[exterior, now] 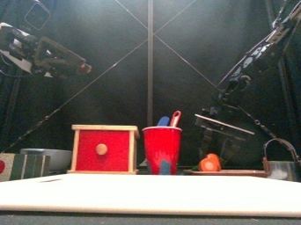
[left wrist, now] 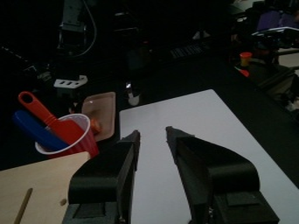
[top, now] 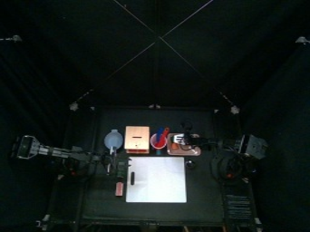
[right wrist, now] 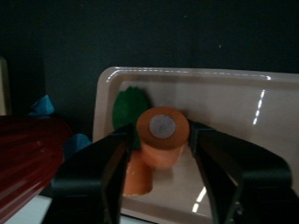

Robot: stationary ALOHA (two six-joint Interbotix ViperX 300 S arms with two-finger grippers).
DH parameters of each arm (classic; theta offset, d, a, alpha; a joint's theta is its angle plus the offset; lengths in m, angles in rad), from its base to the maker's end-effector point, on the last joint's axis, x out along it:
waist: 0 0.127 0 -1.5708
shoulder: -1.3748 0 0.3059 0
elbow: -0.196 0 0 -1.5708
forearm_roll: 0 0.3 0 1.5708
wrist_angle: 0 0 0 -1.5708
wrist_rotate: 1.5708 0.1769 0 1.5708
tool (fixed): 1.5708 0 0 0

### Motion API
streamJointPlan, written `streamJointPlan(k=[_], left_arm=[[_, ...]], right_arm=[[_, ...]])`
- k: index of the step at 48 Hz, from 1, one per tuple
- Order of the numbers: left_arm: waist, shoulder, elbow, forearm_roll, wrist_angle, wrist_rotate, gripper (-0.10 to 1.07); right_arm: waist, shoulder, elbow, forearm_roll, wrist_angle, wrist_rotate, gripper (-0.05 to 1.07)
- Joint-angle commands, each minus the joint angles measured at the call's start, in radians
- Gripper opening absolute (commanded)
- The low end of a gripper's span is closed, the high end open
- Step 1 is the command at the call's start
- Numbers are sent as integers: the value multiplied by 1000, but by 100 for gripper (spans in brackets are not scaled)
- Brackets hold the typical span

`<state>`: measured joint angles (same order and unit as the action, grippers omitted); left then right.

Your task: Put carrot top and bottom onto plate

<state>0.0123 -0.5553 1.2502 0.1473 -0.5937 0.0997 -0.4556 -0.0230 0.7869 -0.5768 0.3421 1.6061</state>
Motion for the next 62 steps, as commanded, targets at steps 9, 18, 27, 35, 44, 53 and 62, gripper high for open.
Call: streamJointPlan(k=[9, 18, 27, 35, 44, 53, 62], left_arm=[[2, 0, -11, 0, -5, 0, 73], [3, 0, -11, 0, -5, -2, 73], [-5, 0, -11, -11, -5, -11, 73], [-14, 0, -26, -37, -20, -8, 73], [-25, 2, -48, -46, -46, -12, 73], [-37, 0, -48, -155, -51, -11, 73], [-40, 11, -46, -230, -51, -12, 73]], right_arm=[[18, -104, -11, -9, -3, 0, 102], [101, -219, 41, -49, -3, -2, 102], [210, -354, 118, -144, -43, -2, 102], [291, -491, 173, -353, -152, 0, 102], [313, -575, 187, -571, -264, 0, 102], [327, -522, 167, -759, -370, 0, 102], [348, -410, 135, -795, -371, 0, 102]])
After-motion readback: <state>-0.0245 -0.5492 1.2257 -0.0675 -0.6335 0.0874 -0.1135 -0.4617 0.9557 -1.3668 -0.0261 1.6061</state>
